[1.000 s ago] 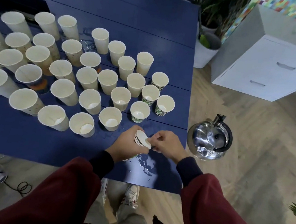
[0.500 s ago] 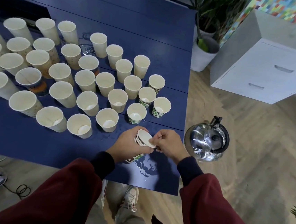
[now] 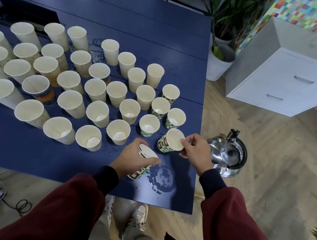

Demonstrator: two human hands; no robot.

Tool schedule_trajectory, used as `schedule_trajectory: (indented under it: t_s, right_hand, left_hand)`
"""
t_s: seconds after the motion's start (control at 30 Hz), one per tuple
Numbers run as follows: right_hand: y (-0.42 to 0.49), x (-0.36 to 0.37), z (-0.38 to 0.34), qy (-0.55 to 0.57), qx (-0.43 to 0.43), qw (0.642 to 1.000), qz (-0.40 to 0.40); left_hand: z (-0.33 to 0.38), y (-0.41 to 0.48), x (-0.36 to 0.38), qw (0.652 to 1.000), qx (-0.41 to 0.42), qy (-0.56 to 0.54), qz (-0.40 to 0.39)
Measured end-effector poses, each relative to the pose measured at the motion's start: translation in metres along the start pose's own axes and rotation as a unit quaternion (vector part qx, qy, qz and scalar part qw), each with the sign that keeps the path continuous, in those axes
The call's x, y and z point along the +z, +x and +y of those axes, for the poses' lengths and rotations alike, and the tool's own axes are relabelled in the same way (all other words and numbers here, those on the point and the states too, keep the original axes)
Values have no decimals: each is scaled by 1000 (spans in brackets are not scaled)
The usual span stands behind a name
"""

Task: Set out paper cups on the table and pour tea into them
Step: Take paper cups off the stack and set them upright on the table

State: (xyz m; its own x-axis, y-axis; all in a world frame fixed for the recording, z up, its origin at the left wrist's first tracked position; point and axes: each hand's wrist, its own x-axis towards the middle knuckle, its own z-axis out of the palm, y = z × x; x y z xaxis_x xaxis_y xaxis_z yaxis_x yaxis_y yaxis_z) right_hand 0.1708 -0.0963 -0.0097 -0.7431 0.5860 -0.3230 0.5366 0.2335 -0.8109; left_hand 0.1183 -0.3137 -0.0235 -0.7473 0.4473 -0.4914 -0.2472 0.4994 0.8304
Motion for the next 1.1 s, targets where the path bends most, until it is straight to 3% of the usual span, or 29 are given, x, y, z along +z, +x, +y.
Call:
schedule_trajectory:
  t_s: [0.27, 0.47, 0.53, 0.67, 0.87, 1.1]
  right_hand:
    - [-18, 21, 12, 40, 80, 996, -19]
    - [-41, 30, -1, 28, 106, 977, -185]
    - [-45, 36, -3, 15, 87, 975, -205]
    - [-41, 39, -2, -40, 45, 985, -164]
    - [-39, 33, -8, 8, 60, 980, -187]
    - [-38, 20, 6, 19, 58, 993, -99]
  left_hand:
    - [7, 0, 0, 1000, 20, -18, 6]
    - [7, 0, 1, 998, 62, 26, -17]
    - [11, -1, 2, 996, 70, 53, -29]
    - [20, -3, 2, 990, 94, 92, -61]
    - [23, -8, 3, 989, 85, 101, -62]
    - [5, -8, 1, 989, 49, 138, -30]
